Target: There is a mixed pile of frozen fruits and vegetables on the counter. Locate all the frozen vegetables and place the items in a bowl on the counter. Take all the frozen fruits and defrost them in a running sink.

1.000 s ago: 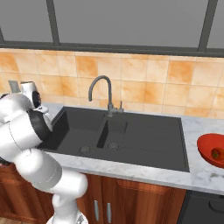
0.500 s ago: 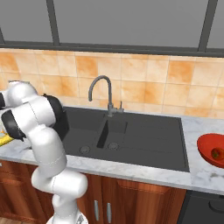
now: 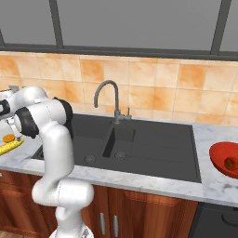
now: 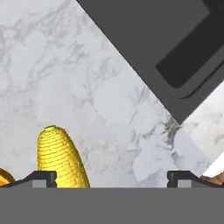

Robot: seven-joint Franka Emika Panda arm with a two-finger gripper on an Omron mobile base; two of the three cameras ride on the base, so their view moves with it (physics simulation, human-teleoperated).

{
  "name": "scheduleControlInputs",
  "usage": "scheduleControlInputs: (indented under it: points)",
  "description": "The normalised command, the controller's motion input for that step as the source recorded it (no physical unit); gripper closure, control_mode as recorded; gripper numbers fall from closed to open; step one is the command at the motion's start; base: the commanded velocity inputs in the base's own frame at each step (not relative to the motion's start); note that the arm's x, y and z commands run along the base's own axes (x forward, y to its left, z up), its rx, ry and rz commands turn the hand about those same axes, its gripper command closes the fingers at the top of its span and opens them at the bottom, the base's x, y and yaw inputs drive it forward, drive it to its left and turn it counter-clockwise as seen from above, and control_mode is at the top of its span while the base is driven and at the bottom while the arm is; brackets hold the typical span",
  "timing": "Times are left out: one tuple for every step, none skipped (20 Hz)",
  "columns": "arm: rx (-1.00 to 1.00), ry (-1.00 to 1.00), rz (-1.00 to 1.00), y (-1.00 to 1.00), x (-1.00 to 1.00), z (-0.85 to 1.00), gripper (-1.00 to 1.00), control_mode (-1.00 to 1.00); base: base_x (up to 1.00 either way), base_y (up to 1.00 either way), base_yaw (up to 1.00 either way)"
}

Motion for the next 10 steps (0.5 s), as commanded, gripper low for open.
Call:
scheduleControlInputs:
  points:
    - [0.00, -0.12, -0.23, 0.60, 0.24, -0.32, -1.00, -1.00, 0.00, 0.00, 0.00]
    - [0.00, -0.12, -0.22, 0.62, 0.26, -0.36, -1.00, -1.00, 0.00, 0.00, 0.00]
    - [0.00, -0.09, -0.16, 0.57, 0.15, -0.44, -1.00, -1.00, 0.00, 0.00, 0.00]
    - [0.00, 0.00, -0.03, 0.19, 0.00, -0.24, -1.00, -1.00, 0.00, 0.00, 0.00]
    - [0.00, 0.02, 0.00, 0.00, 0.00, -0.20, -1.00, -1.00, 0.00, 0.00, 0.00]
    - [0.00, 0.00, 0.02, 0.00, 0.00, -0.35, -1.00, -1.00, 0.00, 0.00, 0.00]
    - [0.00, 0.00, 0.08, 0.00, 0.04, -0.42, -1.00, -1.00, 0.00, 0.00, 0.00]
    - [-0.01, 0.00, 0.10, 0.00, 0.09, -0.41, -1.00, -1.00, 0.00, 0.00, 0.00]
    - [-0.02, 0.00, 0.13, 0.00, 0.15, -0.44, -1.00, -1.00, 0.00, 0.00, 0.00]
    - [-0.02, 0.00, 0.18, 0.00, 0.16, -0.47, -1.00, -1.00, 0.00, 0.00, 0.00]
